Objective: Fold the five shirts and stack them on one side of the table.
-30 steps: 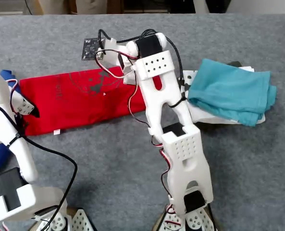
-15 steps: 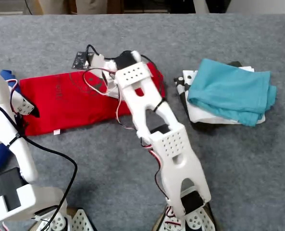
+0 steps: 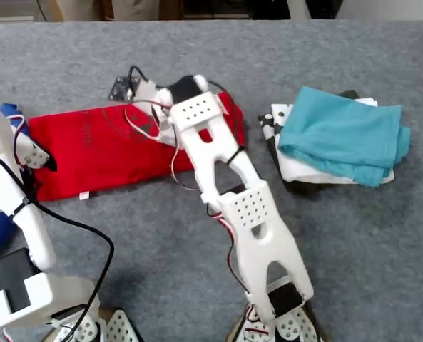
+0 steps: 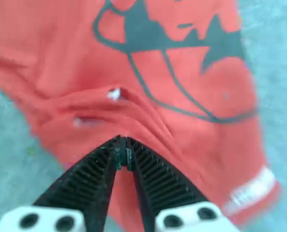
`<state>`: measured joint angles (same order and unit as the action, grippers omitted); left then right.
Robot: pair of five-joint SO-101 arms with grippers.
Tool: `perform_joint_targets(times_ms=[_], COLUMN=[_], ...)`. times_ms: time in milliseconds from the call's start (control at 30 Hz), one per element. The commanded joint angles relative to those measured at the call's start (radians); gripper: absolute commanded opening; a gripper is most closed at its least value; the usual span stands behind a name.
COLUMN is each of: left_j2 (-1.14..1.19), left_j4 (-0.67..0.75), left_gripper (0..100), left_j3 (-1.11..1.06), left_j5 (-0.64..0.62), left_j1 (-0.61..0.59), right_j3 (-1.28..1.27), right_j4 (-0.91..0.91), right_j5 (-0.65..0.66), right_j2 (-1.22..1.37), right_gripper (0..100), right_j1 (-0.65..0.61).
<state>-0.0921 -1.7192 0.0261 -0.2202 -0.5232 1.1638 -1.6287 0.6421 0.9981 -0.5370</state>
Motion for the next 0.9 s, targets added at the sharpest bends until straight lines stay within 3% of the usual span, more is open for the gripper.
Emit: perform_joint_targets(times_ms=[0,100,233,467,667,867], left_j2=[-0.005,0.045,0.237,0.664,1.029,1.339], left_j4=[0.015,0.069,0.124,0.124,0.126,0.06], left_gripper=[21,26,26,18,3,2], left_j3=[0.086,0.095,0.203,0.717,1.204,1.521], left_j5=[0.014,0.094,0.081,-0.075,-0.077,-0.077], left_j1=[0.038,0.077,0.078,0.081,0.101,0.086], right_j3=[0.268,0.418,0.41,0.369,0.398,0.504], right_j4=[-0.106,-0.063,0.091,0.285,0.388,0.396], right_j5=[-0.012,-0.014,-0.049,-0.055,-0.049,-0.049], right_j2=[-0.105,-0.093,0.013,0.243,0.423,0.501], right_gripper=[0.2,0.2,0.2,0.3,0.3,0.3], right_j1=[0.031,0.097,0.182,0.243,0.225,0.231])
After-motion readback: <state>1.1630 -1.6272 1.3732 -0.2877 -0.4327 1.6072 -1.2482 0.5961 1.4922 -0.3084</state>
